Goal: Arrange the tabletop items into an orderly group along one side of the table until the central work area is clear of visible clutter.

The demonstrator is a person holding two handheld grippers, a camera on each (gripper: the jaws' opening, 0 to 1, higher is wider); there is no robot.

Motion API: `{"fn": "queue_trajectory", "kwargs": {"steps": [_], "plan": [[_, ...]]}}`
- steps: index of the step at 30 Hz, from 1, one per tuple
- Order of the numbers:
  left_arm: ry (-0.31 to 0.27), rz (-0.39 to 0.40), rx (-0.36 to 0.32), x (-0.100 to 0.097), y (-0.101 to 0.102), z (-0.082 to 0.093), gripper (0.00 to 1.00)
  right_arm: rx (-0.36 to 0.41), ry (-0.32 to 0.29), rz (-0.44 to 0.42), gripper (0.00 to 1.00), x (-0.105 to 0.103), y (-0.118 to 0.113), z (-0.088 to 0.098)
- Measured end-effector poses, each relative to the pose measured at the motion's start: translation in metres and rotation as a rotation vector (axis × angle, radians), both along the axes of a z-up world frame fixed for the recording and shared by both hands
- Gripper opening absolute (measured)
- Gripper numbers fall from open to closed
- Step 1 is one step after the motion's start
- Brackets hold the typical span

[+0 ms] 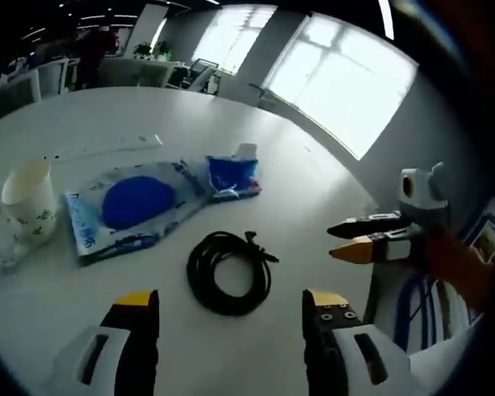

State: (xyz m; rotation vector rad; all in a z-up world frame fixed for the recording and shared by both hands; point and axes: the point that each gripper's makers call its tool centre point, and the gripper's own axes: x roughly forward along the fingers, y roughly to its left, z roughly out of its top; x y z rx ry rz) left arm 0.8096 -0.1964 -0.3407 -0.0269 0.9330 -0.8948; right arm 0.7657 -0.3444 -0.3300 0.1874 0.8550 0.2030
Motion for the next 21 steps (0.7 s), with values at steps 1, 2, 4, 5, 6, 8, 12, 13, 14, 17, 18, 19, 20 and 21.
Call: {"fn": "queue_trajectory", "kwargs": {"steps": [1, 2, 4, 5, 6, 8, 12, 13, 14, 17, 18, 19, 20, 21], "plan": [[0.01, 0.001, 0.005, 0.0, 0.0, -0.002, 0.68, 0.005, 0.004, -0.004, 0.4, 0.002, 0.0, -0.002], [0.01, 0.008, 0.01, 0.002, -0.001, -0.003, 0.67, 0.012, 0.014, 0.001, 0.39, 0.004, 0.001, -0.005], [0.001, 0.009, 0.007, 0.004, -0.004, -0.003, 0.67, 0.016, 0.024, 0.007, 0.39, 0.009, 0.0, -0.011], [0.009, 0.01, 0.013, 0.004, -0.006, -0.005, 0.66, 0.02, 0.025, 0.01, 0.41, 0.011, 0.001, -0.012], [0.017, -0.003, 0.025, 0.003, -0.008, -0.008, 0.67, 0.024, 0.027, 0.014, 0.4, 0.013, 0.002, -0.014], [0.02, 0.006, 0.039, 0.006, -0.009, -0.013, 0.66, 0.011, 0.033, 0.032, 0.39, 0.014, 0.006, -0.018], [0.046, -0.01, 0.038, 0.01, -0.014, -0.021, 0.52, 0.026, 0.085, 0.046, 0.38, 0.018, 0.014, -0.031], [0.042, -0.015, 0.033, 0.011, -0.016, -0.021, 0.47, 0.012, 0.087, 0.059, 0.36, 0.02, 0.017, -0.035], [0.037, -0.015, 0.034, 0.011, -0.017, -0.021, 0.46, 0.006, 0.089, 0.064, 0.36, 0.021, 0.018, -0.037], [0.025, -0.011, 0.058, 0.014, -0.015, -0.026, 0.52, -0.003, 0.097, 0.076, 0.36, 0.026, 0.02, -0.045], [0.022, -0.01, 0.061, 0.015, -0.015, -0.026, 0.53, -0.005, 0.098, 0.071, 0.36, 0.027, 0.019, -0.046], [0.032, -0.011, 0.068, 0.014, -0.014, -0.028, 0.51, -0.011, 0.097, 0.077, 0.35, 0.026, 0.02, -0.044], [0.046, -0.021, 0.079, 0.012, -0.013, -0.031, 0.5, -0.026, 0.094, 0.085, 0.33, 0.026, 0.02, -0.045], [0.038, -0.016, 0.072, 0.014, -0.014, -0.03, 0.49, -0.026, 0.101, 0.086, 0.32, 0.029, 0.021, -0.047]]}}
